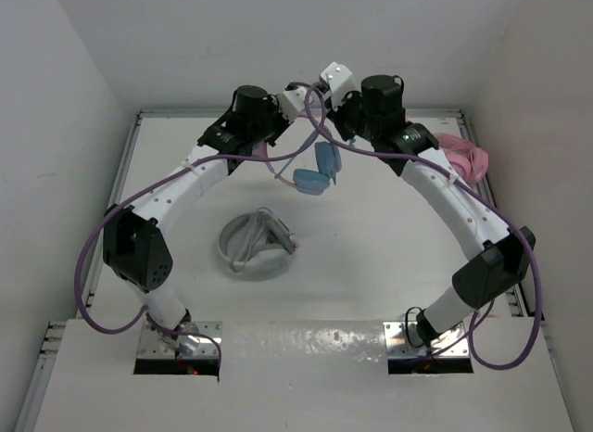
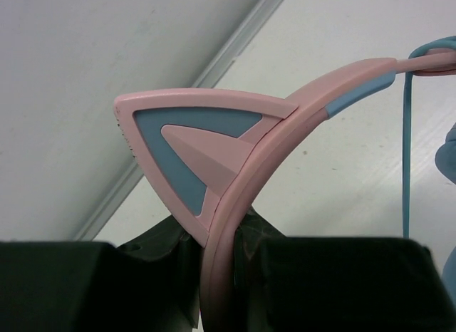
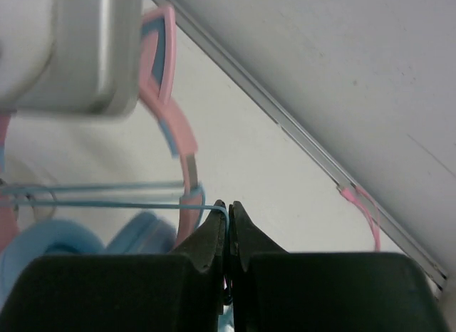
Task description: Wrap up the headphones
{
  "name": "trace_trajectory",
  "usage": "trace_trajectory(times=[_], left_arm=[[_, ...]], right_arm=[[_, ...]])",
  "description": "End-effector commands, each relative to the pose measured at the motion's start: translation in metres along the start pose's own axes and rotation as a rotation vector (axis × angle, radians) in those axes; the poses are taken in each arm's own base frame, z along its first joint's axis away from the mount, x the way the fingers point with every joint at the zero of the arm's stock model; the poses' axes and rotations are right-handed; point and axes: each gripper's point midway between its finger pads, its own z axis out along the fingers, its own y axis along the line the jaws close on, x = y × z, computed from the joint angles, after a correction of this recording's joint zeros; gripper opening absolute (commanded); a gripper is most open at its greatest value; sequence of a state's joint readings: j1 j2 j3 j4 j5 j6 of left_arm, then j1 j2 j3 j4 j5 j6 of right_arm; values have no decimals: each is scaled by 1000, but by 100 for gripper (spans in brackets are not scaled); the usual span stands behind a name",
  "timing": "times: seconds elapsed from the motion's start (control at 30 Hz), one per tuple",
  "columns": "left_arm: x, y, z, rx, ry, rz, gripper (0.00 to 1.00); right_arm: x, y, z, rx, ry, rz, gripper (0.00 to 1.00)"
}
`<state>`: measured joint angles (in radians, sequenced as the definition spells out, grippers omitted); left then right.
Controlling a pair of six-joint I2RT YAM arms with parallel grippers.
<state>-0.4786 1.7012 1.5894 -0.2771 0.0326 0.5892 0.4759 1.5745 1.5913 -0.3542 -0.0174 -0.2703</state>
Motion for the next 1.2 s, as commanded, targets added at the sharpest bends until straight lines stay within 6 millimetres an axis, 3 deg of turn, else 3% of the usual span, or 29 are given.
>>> trace_trajectory(times=[0.0,0.03,0.17,0.37,0.63,0.87,1.0,1.17], left_arm=[[-3,-25,-19,133,0,-18,0],[-5,-26,-23,142,-5,-25,0],[-13,-34,-36,196,-8,-78,0],[-36,-29,-48,224,-40,-182,0],[-32,-8,-43,106,-5,-221,0],[-36,-18,-46,171,-13,-234,0],[-49,-19,-54,237,-44,-307,0],[-55,-5,-58,219,-54,-380,0]], right_arm=[[-55,-50,0,102,-199,47,0],[-55,-59,1,114,-203,67,0],[-37,-62,18,76,-180,115,0],[-6,-47,26,-75,-216,217,0],[20,-35,27,-114,-230,241,0],[17,-39,32,-111,-245,243,0],[32,-15,41,-232,-213,221,17],[54,17,39,-367,-205,209,34]])
